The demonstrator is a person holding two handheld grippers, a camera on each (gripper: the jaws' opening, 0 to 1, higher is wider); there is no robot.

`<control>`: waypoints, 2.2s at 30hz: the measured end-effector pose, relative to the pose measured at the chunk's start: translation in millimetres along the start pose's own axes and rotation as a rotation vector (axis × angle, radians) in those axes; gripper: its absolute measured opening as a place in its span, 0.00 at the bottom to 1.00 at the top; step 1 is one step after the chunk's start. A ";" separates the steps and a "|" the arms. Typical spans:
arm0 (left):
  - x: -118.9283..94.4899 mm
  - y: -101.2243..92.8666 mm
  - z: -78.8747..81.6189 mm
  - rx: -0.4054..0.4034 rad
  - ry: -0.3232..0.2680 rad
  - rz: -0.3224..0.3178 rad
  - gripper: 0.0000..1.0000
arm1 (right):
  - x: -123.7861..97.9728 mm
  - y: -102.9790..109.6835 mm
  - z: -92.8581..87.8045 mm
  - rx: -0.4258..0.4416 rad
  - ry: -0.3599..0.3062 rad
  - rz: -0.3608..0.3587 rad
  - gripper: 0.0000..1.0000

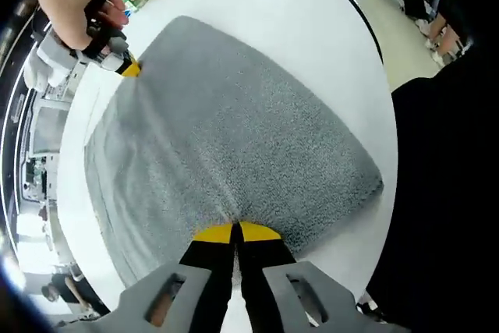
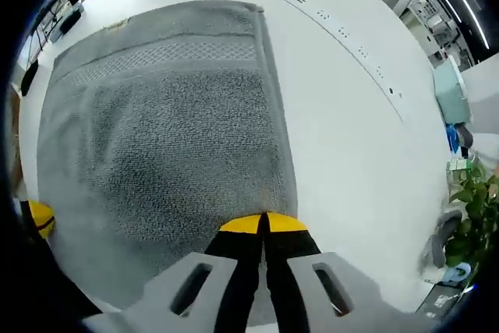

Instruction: Fold the towel on the table until its edges align and the towel forms a compact rectangular stack.

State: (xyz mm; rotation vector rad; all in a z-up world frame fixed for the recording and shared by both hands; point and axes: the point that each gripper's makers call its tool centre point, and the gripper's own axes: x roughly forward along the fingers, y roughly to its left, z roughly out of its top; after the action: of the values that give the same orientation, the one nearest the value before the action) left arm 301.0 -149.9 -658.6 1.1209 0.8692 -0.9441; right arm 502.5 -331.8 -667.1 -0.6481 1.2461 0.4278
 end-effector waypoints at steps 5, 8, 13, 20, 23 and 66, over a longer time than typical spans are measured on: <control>0.2 -1.1 -0.1 0.050 0.014 -0.001 0.01 | -6.1 2.1 -10.8 0.032 -0.041 -0.002 0.00; 0.7 -0.9 0.2 0.064 0.030 -0.013 0.01 | -6.5 0.1 -13.6 0.034 -0.037 0.003 0.00; 1.4 -1.8 0.3 0.078 0.056 -0.018 0.01 | -7.0 -1.1 -15.3 0.062 -0.055 0.023 0.00; 0.9 -1.7 -2.8 0.141 0.050 0.041 0.01 | -7.1 -1.5 -19.7 0.116 -0.047 0.049 0.00; 0.8 0.4 -3.0 0.082 0.035 0.033 0.01 | -4.4 -2.8 -19.6 0.039 0.018 0.051 0.00; 3.8 0.2 -1.9 0.060 0.205 -0.175 0.02 | -14.9 -0.8 -52.9 0.244 -0.287 0.117 0.00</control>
State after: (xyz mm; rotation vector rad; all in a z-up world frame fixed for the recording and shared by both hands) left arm 302.4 -148.8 -662.4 1.2230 1.1258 -1.0163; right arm 460.3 -366.7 -662.1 -0.2952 1.0440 0.4400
